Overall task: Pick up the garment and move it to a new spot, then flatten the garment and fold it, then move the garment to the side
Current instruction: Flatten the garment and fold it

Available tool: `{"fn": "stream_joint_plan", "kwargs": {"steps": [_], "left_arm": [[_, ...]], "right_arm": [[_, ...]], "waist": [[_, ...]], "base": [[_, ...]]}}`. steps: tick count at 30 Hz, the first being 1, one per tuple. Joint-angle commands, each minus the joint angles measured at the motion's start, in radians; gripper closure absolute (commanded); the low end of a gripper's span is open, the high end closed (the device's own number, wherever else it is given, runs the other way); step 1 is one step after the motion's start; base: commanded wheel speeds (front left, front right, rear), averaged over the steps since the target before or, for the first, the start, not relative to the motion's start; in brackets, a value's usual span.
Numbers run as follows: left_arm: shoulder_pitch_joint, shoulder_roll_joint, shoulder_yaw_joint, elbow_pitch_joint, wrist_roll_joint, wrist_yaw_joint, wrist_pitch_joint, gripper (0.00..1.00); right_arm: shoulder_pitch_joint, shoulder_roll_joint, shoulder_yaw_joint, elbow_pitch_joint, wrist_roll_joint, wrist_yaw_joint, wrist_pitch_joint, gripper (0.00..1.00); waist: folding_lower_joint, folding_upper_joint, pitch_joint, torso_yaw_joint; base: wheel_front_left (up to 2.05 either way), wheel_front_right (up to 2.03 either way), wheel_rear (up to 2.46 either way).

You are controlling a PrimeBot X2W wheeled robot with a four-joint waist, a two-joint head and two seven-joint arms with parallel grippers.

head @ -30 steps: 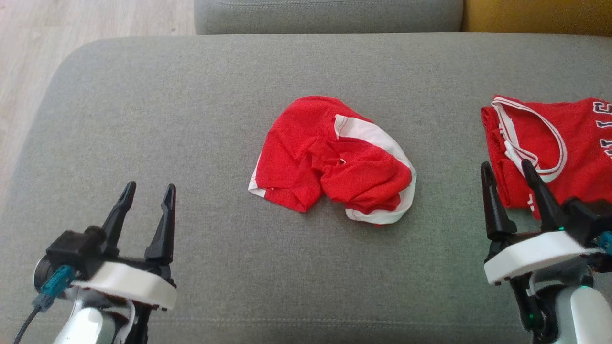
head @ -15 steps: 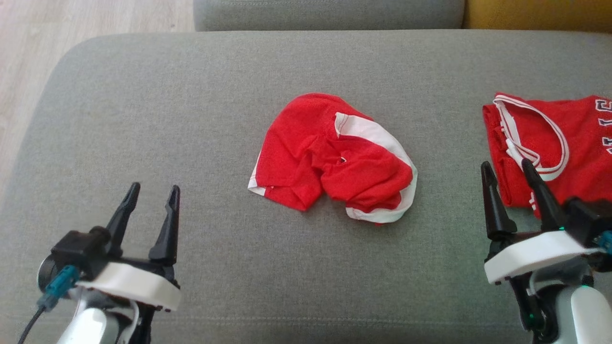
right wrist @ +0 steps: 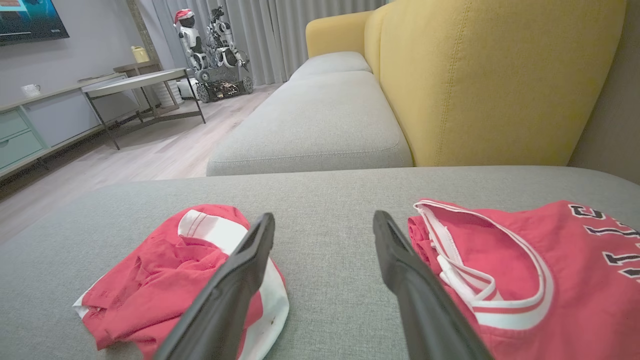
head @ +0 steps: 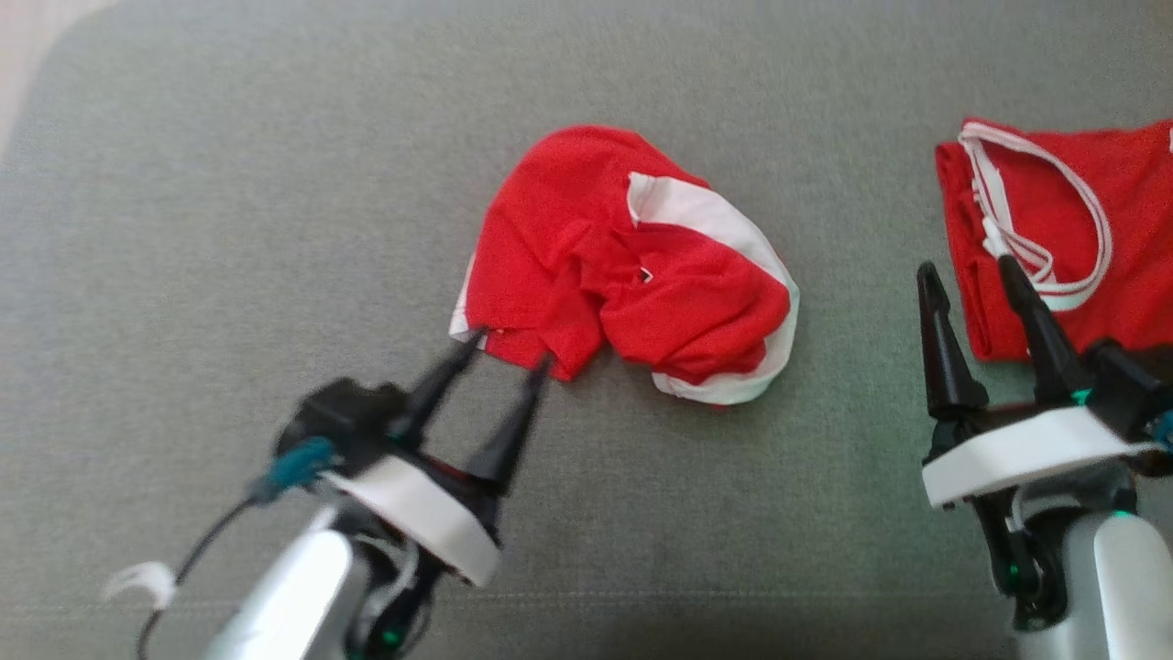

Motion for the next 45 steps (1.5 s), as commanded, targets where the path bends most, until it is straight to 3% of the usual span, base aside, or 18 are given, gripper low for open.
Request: {"fn": "stream_joint_plan", "kwargs": {"steps": [1, 11, 21, 22, 23, 30, 34, 45], "left_arm": [[-0.048, 0.004, 0.018, -0.018, -0.005, -0.010, 0.003, 0.00], [-0.170, -0.053, -0.127, 0.155, -0.104, -0.048, -0.004, 0.00], [-0.260, -0.026, -0.246, 0.270, -0.237, -0.049, -0.052, 0.03], [-0.266, -0.020, -0.258, 0.275, -0.247, -0.049, -0.058, 0.56], [-0.269, -0.016, -0.271, 0.277, -0.260, -0.049, -0.060, 1.00], [-0.265, 0.037, -0.288, 0.261, -0.310, -0.049, -0.089, 1.00], [-0.244, 0.078, -0.258, 0.201, -0.314, -0.020, -0.101, 1.00], [-0.195, 0.276, -0.126, -0.132, -0.253, 0.192, -0.088, 1.00]], "right_arm": [[-0.037, -0.004, 0.026, -0.041, -0.004, -0.001, 0.001, 0.00], [-0.092, -0.004, 0.053, -0.043, 0.014, -0.001, -0.026, 0.00], [-0.111, -0.004, 0.051, -0.023, 0.034, -0.001, -0.055, 0.00], [-0.112, -0.004, 0.050, -0.020, 0.036, -0.001, -0.058, 0.00], [-0.112, -0.004, 0.050, -0.017, 0.038, -0.001, -0.060, 0.00], [-0.112, -0.004, 0.042, 0.005, 0.052, -0.001, -0.074, 0.00], [-0.108, -0.004, 0.039, 0.016, 0.059, -0.001, -0.075, 0.00], [-0.099, -0.004, 0.028, 0.027, 0.072, -0.001, -0.068, 0.00]], "waist": [[0.0000, 0.0000, 0.034, -0.026], [0.0000, 0.0000, 0.160, -0.112], [0.0000, 0.0000, 0.200, -0.151], [0.0000, 0.0000, 0.200, -0.151], [0.0000, 0.0000, 0.200, -0.150], [0.0000, 0.0000, 0.169, -0.119], [0.0000, 0.0000, 0.145, -0.088], [0.0000, 0.0000, 0.095, -0.004]], "base": [[0.00, 0.00, 0.00], [0.00, 0.00, 0.00], [0.00, 0.00, 0.00], [0.00, 0.00, 0.00], [0.00, 0.00, 0.00], [0.00, 0.00, 0.00], [0.00, 0.00, 0.00], [0.00, 0.00, 0.00]]}}
